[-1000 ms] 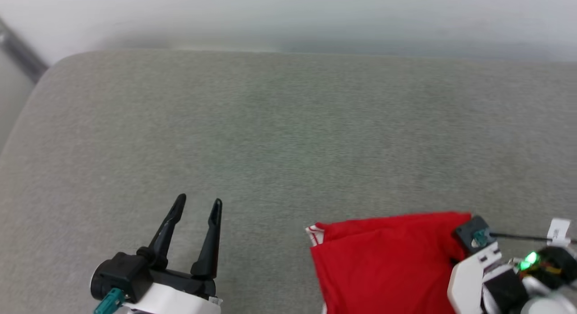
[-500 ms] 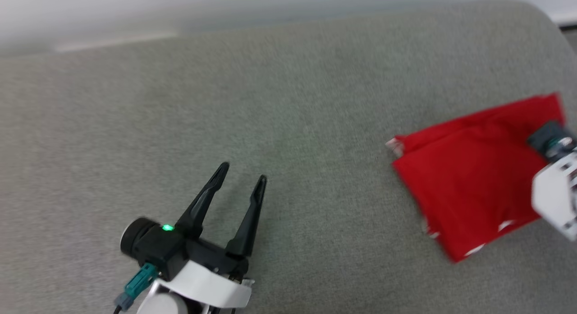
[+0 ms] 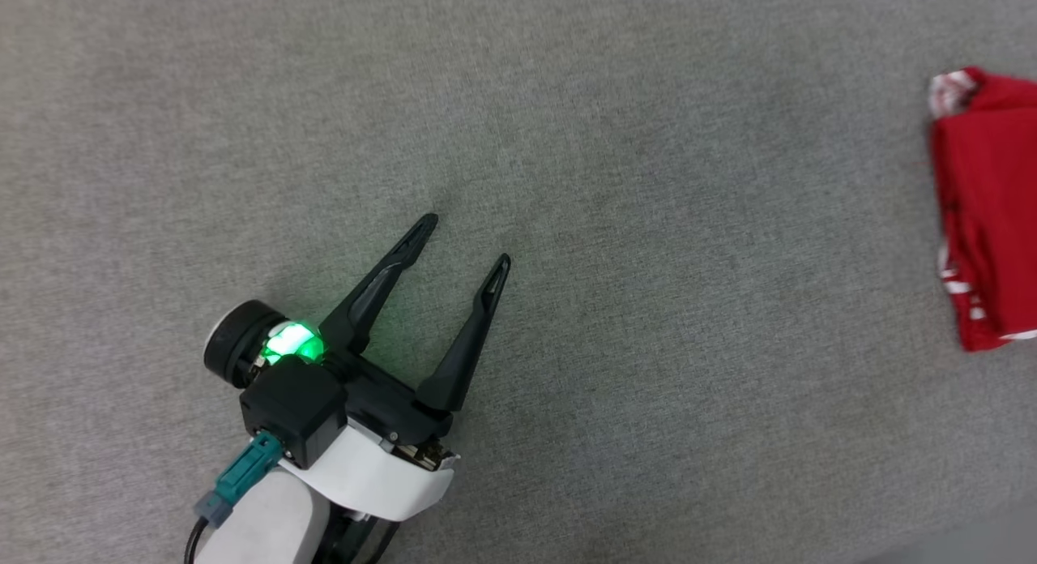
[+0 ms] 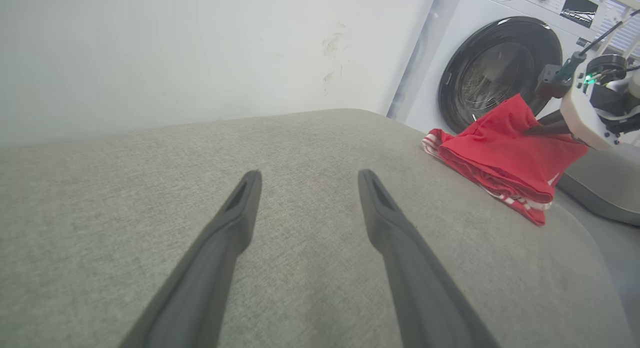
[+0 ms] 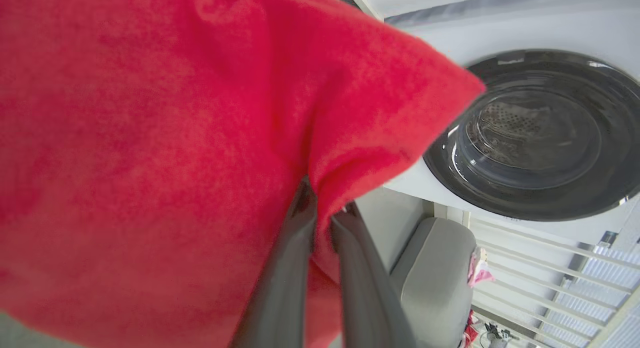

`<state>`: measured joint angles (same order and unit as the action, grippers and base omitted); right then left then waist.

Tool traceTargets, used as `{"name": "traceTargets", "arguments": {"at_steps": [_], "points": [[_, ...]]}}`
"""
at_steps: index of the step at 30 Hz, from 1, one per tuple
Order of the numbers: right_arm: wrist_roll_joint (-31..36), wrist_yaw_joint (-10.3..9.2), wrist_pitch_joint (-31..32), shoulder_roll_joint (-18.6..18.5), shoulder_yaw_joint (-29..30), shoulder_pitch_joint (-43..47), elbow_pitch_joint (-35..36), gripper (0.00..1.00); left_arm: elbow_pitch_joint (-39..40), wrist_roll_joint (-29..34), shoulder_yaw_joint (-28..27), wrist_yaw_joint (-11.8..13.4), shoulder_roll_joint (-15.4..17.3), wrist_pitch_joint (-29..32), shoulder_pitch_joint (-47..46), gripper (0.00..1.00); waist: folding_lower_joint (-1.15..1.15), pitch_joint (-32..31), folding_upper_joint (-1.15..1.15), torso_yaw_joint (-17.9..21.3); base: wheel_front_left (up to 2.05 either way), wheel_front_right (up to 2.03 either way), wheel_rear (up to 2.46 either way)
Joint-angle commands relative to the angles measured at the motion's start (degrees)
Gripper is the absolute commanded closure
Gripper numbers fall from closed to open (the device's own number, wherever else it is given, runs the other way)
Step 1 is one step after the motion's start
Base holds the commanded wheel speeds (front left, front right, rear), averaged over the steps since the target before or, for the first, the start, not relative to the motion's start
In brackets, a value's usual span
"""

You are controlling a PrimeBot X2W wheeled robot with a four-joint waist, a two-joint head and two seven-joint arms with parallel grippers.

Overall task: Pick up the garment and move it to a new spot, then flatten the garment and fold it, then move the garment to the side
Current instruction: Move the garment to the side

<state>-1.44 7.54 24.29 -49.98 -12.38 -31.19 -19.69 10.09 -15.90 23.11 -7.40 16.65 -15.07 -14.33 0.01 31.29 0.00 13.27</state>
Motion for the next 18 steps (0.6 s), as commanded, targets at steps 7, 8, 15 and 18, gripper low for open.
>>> {"name": "traceTargets", "arguments": {"at_steps": [7,8,15,18], "points": [[3.4,-0.10,-6.6,1.9,6.2,-3.7,-9.2,1.00,0.7,0.1,0.1,-0.1,1.5,-0.1,-1.4,0.00,-0.01,3.5,0.00,-0.5,0.00,0.00,0.00],[3.9,-0.10,-7.2,2.2,6.8,-4.2,-10.1,1.00,0.7,0.1,0.1,-0.1,1.6,-0.1,-1.5,0.00,-0.01,3.6,0.00,-0.7,0.00,0.00,0.00],[7.9,-0.09,-10.2,5.2,11.3,-6.6,-13.9,0.00,0.0,-0.3,-0.1,-0.1,0.6,-0.1,-1.0,0.00,-0.01,2.3,0.00,-1.9,0.00,0.00,0.00],[9.5,-0.10,-11.0,6.0,12.8,-7.0,-12.6,0.00,-0.5,-0.4,-0.2,-0.1,-0.5,-0.1,-0.6,0.00,-0.01,0.1,0.00,-2.5,0.00,0.00,0.00]]}}
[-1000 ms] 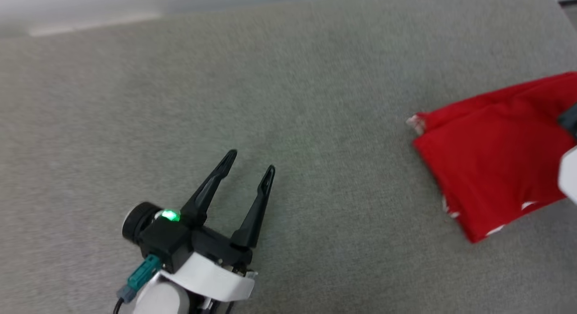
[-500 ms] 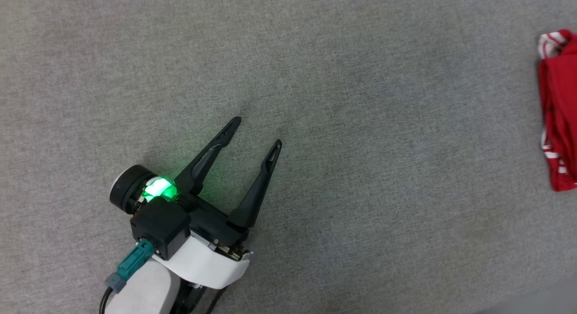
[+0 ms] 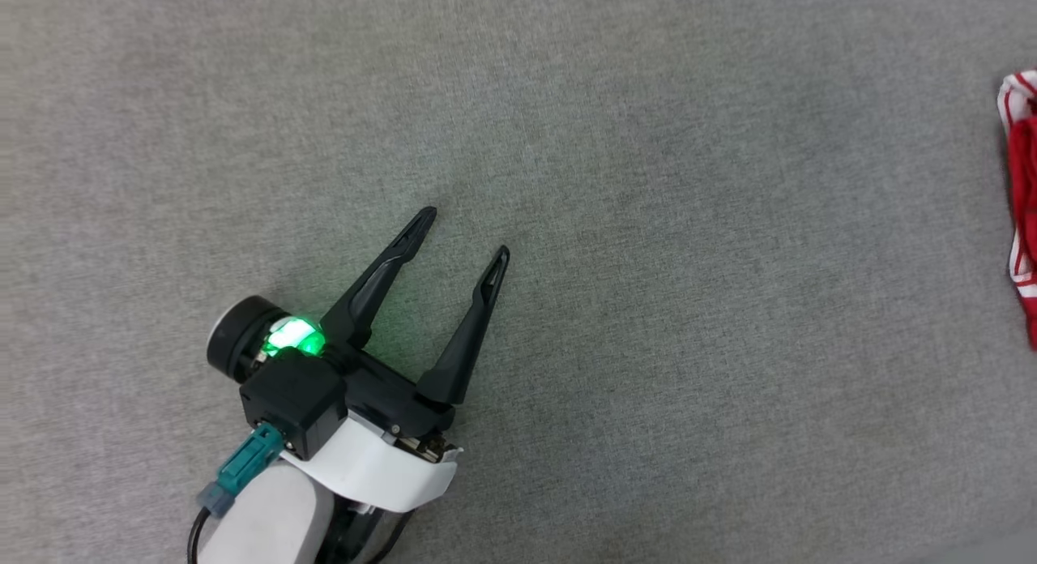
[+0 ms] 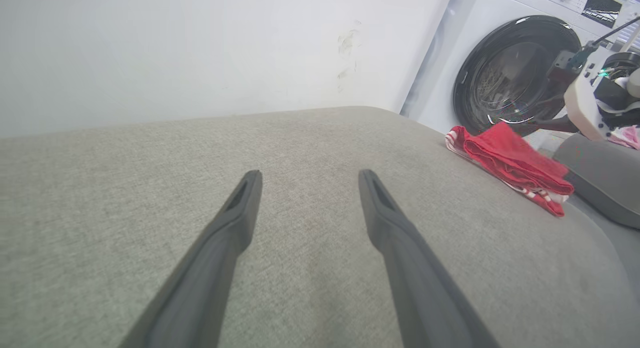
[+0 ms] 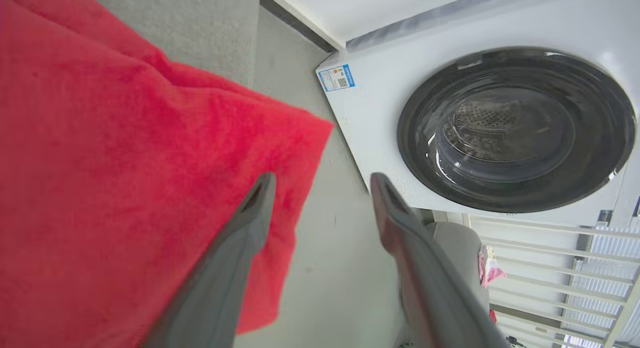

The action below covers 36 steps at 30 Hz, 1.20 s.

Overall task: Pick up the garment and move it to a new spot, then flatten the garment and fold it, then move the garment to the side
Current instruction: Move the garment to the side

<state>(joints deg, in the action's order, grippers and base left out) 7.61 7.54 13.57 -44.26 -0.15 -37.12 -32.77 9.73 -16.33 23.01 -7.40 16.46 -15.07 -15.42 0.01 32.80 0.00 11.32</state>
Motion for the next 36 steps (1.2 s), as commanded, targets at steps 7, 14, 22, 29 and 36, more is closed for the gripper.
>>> {"name": "traceTargets", "arguments": {"at_steps": [7,14,22,29,36], "points": [[0.6,-0.09,-4.1,4.9,2.8,-0.1,6.4,0.00,-1.2,-1.8,-2.6,-0.1,-3.3,-0.1,3.3,0.00,-0.01,-9.9,0.00,-2.6,0.00,0.00,0.00],[-2.6,-0.08,-9.2,12.7,2.4,4.9,16.5,0.00,-2.8,0.4,-9.3,0.1,-5.1,-0.1,8.3,0.00,-0.01,-19.6,0.00,-5.8,0.00,0.00,0.00],[-8.9,-0.07,-11.7,22.8,3.4,14.1,31.1,0.00,-4.0,3.5,-15.7,2.0,-6.9,-0.1,13.8,0.00,-0.01,-26.1,0.00,-9.1,0.00,0.00,0.00],[-11.9,-0.07,-14.4,32.8,3.6,25.3,38.3,0.00,-5.2,4.2,-17.9,1.5,-8.5,-0.1,16.3,0.00,-0.01,-29.0,0.00,-11.1,0.00,0.00,0.00],[-14.6,-0.07,-19.7,38.3,3.3,32.7,36.8,0.00,-6.8,4.6,-19.2,1.0,-9.4,-0.1,18.2,0.00,-0.01,-30.2,0.00,-11.5,0.00,0.00,0.00]]}}
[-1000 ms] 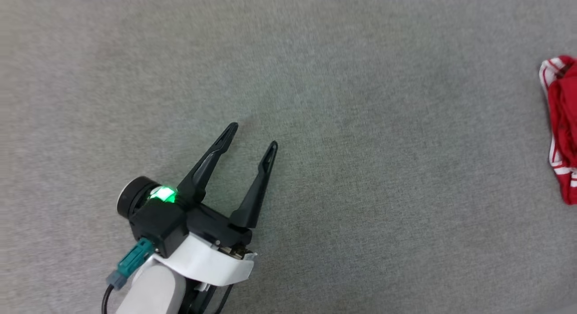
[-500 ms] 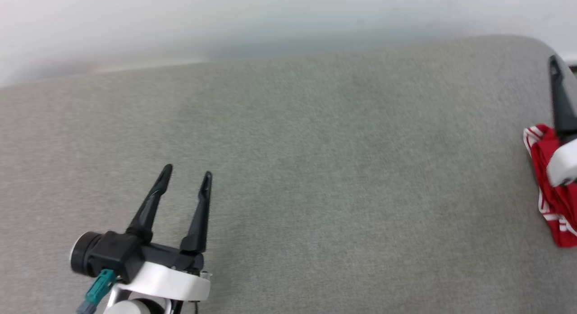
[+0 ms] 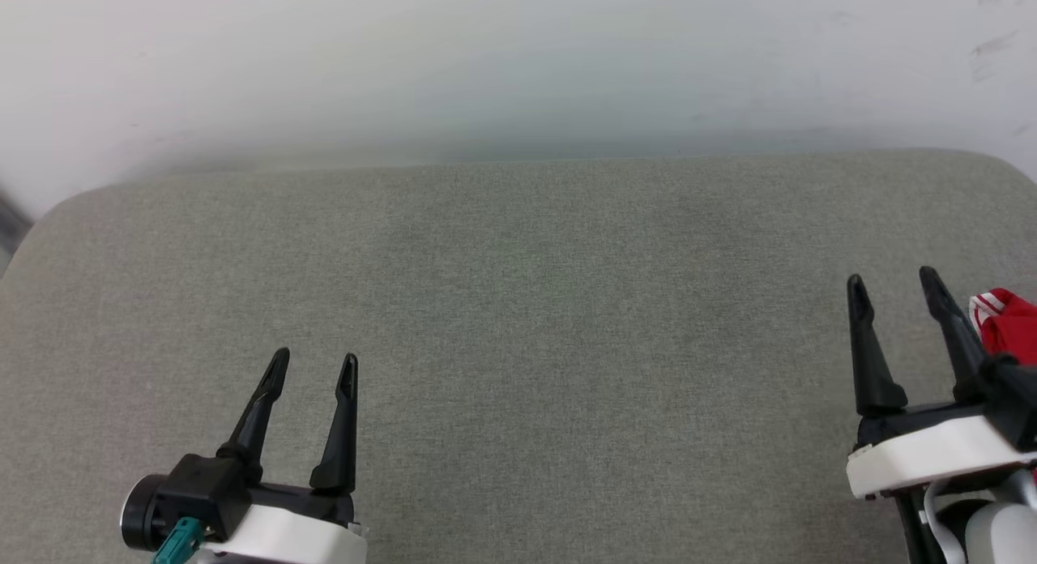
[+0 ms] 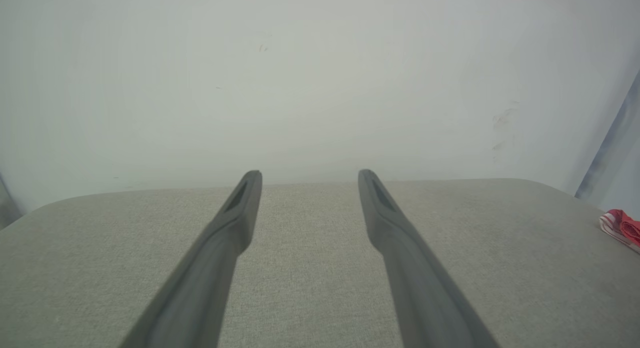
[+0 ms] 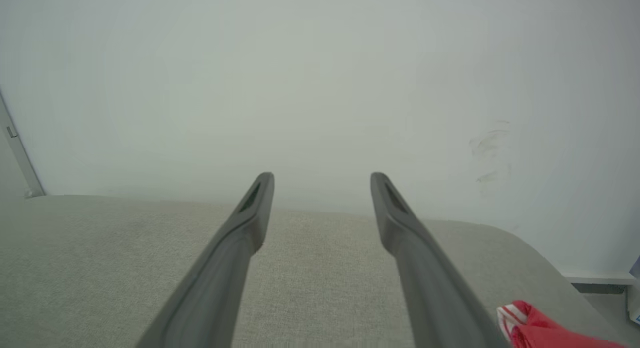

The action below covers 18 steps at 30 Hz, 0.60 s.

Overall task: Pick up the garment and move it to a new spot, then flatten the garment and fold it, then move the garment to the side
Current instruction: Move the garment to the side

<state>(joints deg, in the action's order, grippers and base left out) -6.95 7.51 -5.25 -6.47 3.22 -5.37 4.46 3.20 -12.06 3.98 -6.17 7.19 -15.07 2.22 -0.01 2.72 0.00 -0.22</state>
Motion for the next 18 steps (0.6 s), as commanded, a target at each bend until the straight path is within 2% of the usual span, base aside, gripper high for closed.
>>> {"name": "traceTargets", "arguments": {"at_steps": [1,8,18], "points": [[-0.2,-0.04,-1.7,0.9,-0.1,1.5,-1.0,0.00,-0.5,0.1,-0.4,-0.4,-0.2,-0.1,0.8,0.00,0.01,-0.2,0.00,0.0,0.00,0.00,0.00],[0.2,-0.04,-7.2,3.2,-0.9,3.5,-6.0,0.00,-2.2,-0.1,-2.3,-1.0,-1.5,-0.1,2.3,0.00,0.01,-1.0,0.00,0.4,0.00,0.00,0.00],[0.5,-0.04,-9.0,3.6,-2.1,3.5,-7.5,0.00,-1.9,1.0,-2.7,-1.2,-2.0,-0.1,2.3,0.00,0.01,-1.4,0.00,0.0,0.00,0.00,0.00]]}}
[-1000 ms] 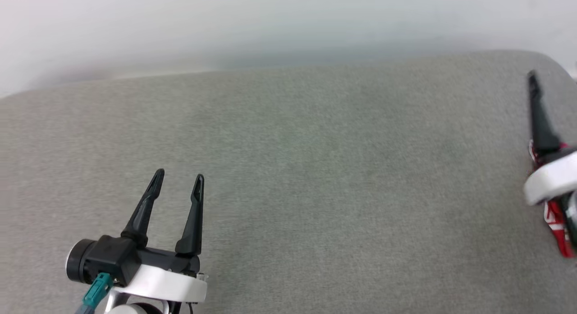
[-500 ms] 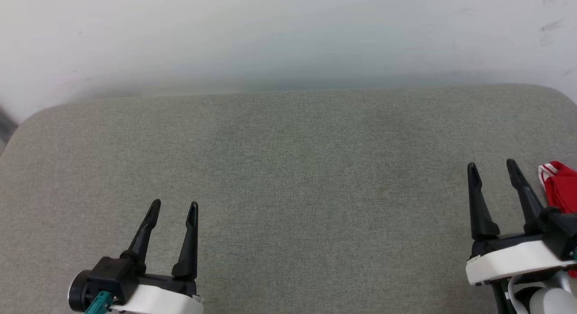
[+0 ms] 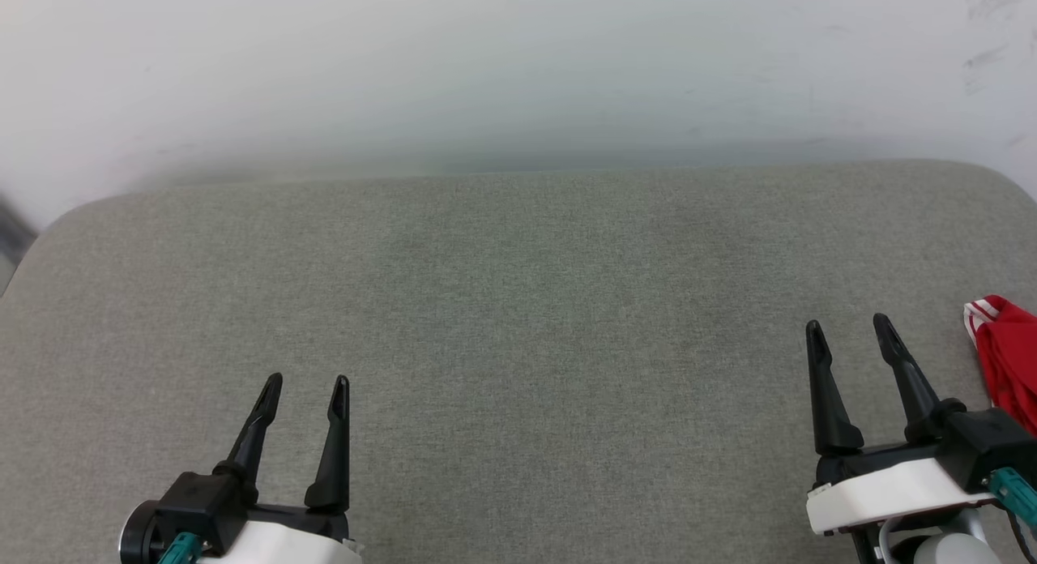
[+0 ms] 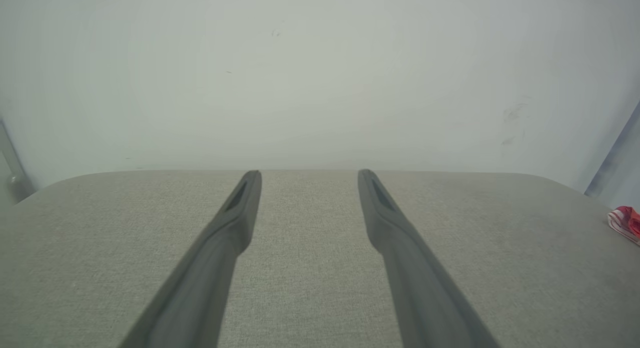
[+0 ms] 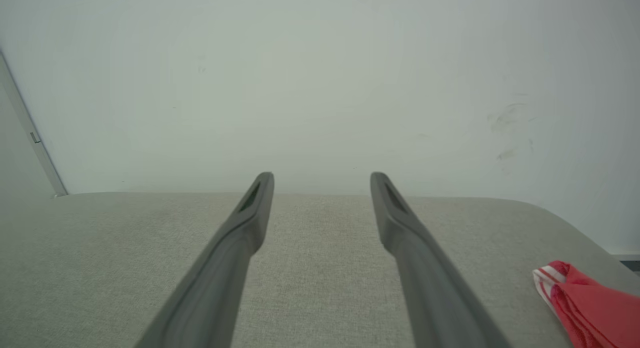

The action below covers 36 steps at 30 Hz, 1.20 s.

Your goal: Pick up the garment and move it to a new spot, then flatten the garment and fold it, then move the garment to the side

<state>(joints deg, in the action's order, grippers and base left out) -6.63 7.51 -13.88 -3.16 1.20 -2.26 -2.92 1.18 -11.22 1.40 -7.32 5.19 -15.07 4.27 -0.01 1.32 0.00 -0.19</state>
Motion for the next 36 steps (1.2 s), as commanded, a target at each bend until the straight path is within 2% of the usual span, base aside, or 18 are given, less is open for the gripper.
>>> {"name": "traceTargets", "arguments": {"at_steps": [1,19,20,23,36], "points": [[0.3,-0.04,-0.4,0.3,-0.1,0.4,-0.1,0.00,0.1,0.4,-0.3,-0.1,-0.1,-0.1,0.2,0.00,0.01,0.0,0.00,-0.1,0.00,0.00,0.00],[-0.2,-0.03,-1.0,0.4,-0.5,0.5,-0.4,0.00,0.0,0.5,-0.8,-0.2,-0.9,-0.1,0.6,0.00,0.01,-0.1,0.00,-0.1,0.00,0.00,0.00],[-0.2,0.00,-0.7,0.1,-0.5,0.1,-0.5,1.00,-0.3,0.4,-0.6,-0.1,-0.7,0.0,0.2,1.00,0.01,-0.1,0.00,-0.1,0.00,0.00,0.00],[-0.6,-0.01,-0.6,0.1,-0.6,0.6,-1.9,1.00,-1.8,0.0,-0.3,-0.1,-0.7,0.2,0.6,1.00,0.01,-0.1,0.00,-0.1,0.00,0.00,0.00],[-16.1,-0.01,2.5,-0.4,-0.2,-0.2,-3.4,1.00,-3.9,-15.0,-0.7,0.0,-0.3,3.2,-1.3,1.00,0.01,-0.2,0.00,0.0,0.00,0.00,0.00]]}}
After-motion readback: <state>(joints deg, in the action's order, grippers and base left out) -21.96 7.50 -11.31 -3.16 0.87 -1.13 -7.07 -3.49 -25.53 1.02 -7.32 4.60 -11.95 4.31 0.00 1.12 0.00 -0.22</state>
